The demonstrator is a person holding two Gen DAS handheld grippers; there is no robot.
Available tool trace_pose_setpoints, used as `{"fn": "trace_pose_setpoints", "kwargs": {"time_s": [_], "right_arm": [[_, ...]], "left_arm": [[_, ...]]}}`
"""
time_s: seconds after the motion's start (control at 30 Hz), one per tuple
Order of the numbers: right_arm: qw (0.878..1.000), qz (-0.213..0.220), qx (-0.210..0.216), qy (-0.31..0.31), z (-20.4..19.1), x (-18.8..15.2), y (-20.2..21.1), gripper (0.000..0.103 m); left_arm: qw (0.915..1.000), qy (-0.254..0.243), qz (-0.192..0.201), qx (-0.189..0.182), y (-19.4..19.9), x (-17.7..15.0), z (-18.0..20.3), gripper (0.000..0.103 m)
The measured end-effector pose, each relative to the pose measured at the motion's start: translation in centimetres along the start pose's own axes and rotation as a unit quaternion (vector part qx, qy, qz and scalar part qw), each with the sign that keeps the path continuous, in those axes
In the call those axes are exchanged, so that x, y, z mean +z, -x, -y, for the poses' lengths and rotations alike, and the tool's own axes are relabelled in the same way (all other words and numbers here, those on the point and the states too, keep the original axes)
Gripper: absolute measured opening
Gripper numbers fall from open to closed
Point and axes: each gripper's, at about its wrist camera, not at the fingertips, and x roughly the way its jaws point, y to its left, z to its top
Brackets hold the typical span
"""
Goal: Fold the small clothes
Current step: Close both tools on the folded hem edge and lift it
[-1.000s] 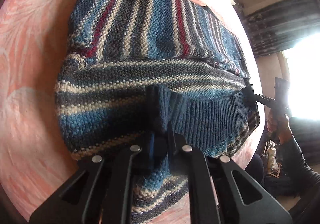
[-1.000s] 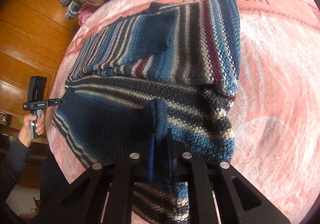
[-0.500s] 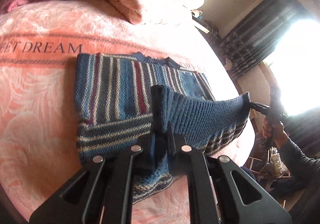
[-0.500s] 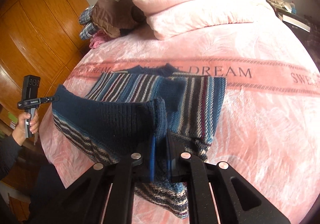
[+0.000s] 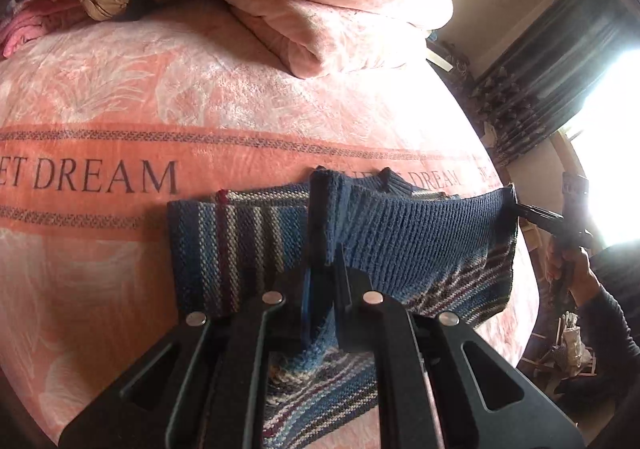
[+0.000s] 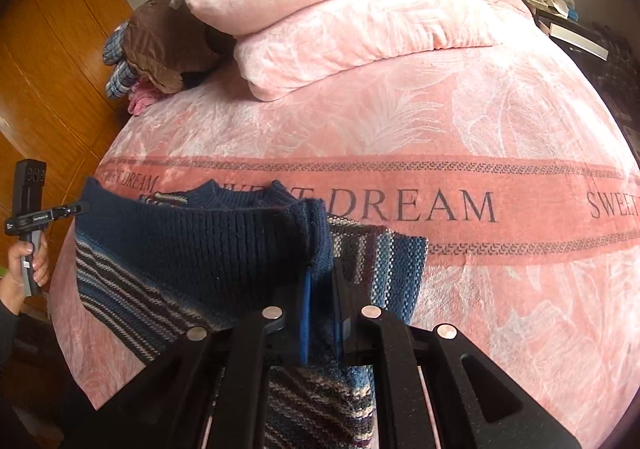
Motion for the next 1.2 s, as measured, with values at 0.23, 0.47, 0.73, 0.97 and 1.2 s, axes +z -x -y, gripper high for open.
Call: {"fn": "trace_pose_setpoints", "kwargs": {"time_s": [0.23,0.47,0.73,0.97,1.2], "right_arm": [[0.997,-0.062,-0.04,-0.015,1.3,0.9,-7.6,0.008],[0.997,-0.052,-0.05,-0.012,1.4,1.6,-7.4,0.008],[0.996,-0.047,-0.068,-0.021,2.0,4.3,-8.5,0.008],[0.993,-0.063,-0.091,-0.028,2.3,5.5,-11.2,0.008],[0.995,-0.032,-0.085,-0.033,2.2,7.0,-10.2,0.008]], "left_arm": [[0.9956,0.045,-0.067,0.048,-6.6,1.6,-3.7,0.007],[0.9951,0.051,-0.061,0.059,-7.2,3.2,-4.0,0.007],[0.9921,0.067,-0.062,0.086,-8.9,6.1,-4.4,0.007],[0.988,0.087,-0.064,0.11,-10.7,6.8,-5.6,0.007],[0.9895,0.088,-0.039,0.108,-10.1,8.5,-5.7,0.007]]}}
